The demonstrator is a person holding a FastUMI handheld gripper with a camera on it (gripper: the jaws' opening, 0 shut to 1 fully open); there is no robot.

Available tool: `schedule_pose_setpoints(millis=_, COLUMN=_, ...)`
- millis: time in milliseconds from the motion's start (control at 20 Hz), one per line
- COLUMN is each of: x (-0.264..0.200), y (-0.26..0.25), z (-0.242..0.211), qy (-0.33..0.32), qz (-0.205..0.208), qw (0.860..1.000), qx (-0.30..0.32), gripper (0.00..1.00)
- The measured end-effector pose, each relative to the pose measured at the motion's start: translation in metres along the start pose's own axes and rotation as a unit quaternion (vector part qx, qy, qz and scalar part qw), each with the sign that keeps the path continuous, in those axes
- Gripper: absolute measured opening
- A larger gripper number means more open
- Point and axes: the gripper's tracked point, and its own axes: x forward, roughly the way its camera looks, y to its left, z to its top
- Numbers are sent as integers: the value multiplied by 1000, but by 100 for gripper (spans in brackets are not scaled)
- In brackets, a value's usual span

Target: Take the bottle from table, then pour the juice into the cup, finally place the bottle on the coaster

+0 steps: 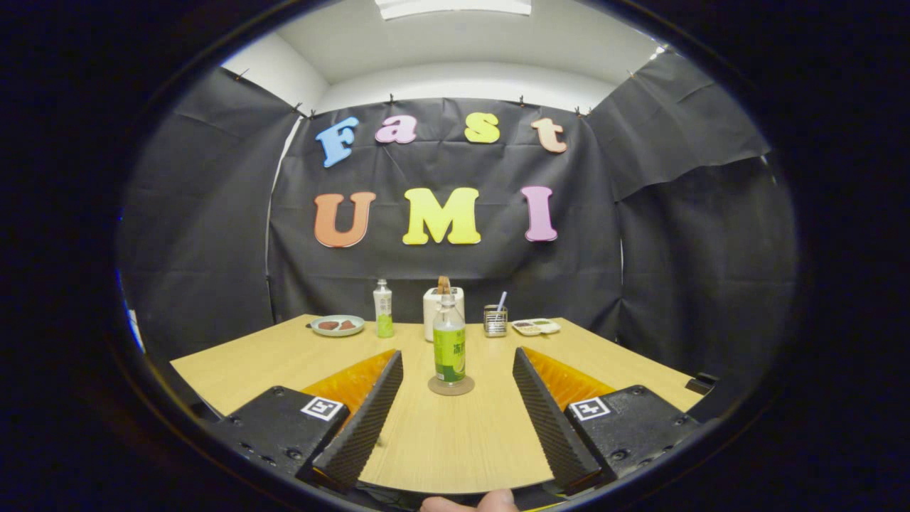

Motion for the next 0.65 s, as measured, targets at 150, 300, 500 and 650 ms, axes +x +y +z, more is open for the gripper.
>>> schedule_pose_setpoints(millis=150, x=0, y=2, z=-2, qy=-4, qz=-4, qw=1000, qx=-8, gripper=100)
schedule_pose_setpoints(millis=300, x=6, y=7, z=-4, qy=0, qz=-4, qw=1000, qx=-18, gripper=100)
schedule_pose_setpoints(millis=500, x=9, y=7, z=-9, qy=5, qz=-6, qw=1000, qx=-18, gripper=100)
schedule_pose_setpoints(millis=650, x=10, y=8, z=-9, qy=5, qz=-5, qw=1000, qx=-15, gripper=100)
